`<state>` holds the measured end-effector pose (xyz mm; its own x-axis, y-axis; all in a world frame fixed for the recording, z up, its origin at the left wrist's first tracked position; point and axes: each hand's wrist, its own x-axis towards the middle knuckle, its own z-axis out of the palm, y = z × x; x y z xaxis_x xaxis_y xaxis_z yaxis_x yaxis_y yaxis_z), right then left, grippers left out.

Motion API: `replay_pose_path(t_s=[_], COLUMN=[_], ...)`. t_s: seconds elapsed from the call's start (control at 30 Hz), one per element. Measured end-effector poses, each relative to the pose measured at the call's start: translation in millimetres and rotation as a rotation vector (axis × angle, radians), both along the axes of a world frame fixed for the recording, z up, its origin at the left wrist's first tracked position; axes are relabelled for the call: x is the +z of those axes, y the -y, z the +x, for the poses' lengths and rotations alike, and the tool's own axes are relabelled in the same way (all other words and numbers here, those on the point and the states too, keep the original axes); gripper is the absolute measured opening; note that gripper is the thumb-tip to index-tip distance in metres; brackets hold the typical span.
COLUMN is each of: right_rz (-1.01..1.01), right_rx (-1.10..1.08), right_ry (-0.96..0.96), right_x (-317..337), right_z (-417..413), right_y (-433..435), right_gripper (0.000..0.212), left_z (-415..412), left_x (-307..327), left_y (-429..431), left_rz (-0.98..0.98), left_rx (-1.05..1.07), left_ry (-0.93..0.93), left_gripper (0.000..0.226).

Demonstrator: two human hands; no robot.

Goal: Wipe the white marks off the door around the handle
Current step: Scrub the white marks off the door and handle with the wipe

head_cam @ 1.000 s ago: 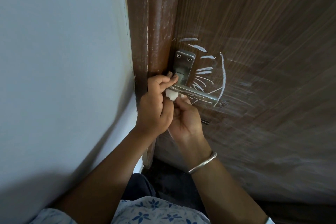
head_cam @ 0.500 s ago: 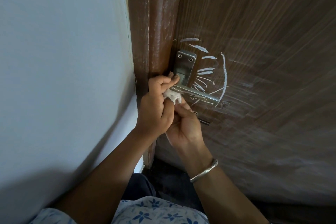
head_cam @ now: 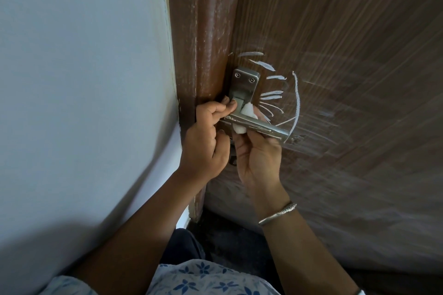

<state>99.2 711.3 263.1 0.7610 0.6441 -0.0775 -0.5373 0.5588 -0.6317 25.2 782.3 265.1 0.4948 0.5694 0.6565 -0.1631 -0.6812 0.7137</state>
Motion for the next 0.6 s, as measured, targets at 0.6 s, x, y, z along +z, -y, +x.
replay_pose_path(t_s=[0.6], right_rz=[-0.28], right_rx=[-0.32], right_ry=[0.075], right_x=[-5.1], right_z=[4.7], right_y=[-29.4], right_gripper=[0.02], left_z=[-0.5], left_x=[1.0], left_y=[1.3], left_rz=[-0.007], left_rx=[0.006], left_ry=[0.002], left_gripper=[0.028])
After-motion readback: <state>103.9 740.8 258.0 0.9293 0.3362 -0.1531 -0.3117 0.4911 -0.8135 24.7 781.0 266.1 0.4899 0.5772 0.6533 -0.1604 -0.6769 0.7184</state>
